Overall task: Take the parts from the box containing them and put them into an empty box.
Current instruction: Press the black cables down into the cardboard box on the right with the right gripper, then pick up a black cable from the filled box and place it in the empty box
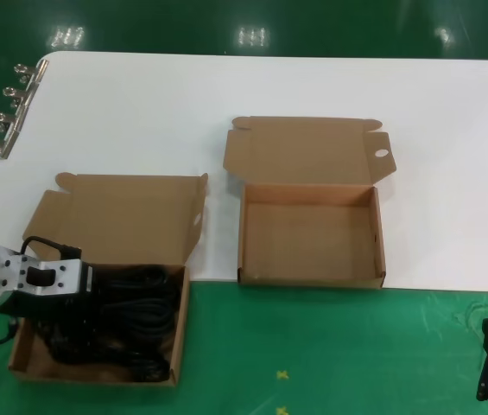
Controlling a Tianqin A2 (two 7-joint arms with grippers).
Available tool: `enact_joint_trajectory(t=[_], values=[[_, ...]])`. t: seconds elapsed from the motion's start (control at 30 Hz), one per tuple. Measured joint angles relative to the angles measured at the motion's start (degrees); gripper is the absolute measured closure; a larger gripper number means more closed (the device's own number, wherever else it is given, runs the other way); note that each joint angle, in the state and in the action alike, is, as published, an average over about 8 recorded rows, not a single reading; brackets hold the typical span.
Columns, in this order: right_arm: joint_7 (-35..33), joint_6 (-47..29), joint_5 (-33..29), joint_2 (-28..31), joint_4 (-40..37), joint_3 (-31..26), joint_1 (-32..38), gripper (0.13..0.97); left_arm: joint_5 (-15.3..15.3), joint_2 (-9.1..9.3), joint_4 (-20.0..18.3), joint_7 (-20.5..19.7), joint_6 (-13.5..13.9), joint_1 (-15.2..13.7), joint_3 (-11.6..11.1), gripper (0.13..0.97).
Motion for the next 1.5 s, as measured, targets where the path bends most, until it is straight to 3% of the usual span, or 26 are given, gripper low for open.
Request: enact_joint_trajectory(t=[0.27,0.43,0.77,1.0,1.13,1.23,1.37,1.5], values=[[0.0,0.0,0.0,0.0,0.0,0.0,0.0,0.949,1.0,-0.59,-0.8,-0.7,0.5,-0.1,-0.5,0.848],[0.0,0.0,0.0,0.0,0.0,0.0,0.0,0.949,1.6,-1.74,-3.9,-2.5,1.9,0.7,-0.7,0.878],[0.0,0.0,0.0,0.0,0.0,0.0,0.0,0.949,2.9,-5.30,-15.3,-9.3,5.4,3.3,-0.8,0.888],[0.0,0.0,0.0,0.0,0.0,0.0,0.0,0.949,3.6,-5.77,-26.4,-16.7,7.7,4.8,-0.8,0.889],[0.0,0.0,0.0,0.0,0.0,0.0,0.0,0.949,4.3,-4.60,-33.7,-21.7,8.3,6.1,-0.4,0.889],[0.0,0.0,0.0,0.0,0.0,0.0,0.0,0.949,5.1,-2.73,-38.6,-25.5,7.9,7.1,0.1,0.889],[0.0,0.0,0.0,0.0,0.0,0.0,0.0,0.949,6.7,1.12,-42.3,-29.8,6.1,7.5,0.9,0.889],[0.0,0.0,0.0,0.0,0.0,0.0,0.0,0.949,8.5,6.18,-41.8,-32.1,2.7,7.1,1.8,0.889]])
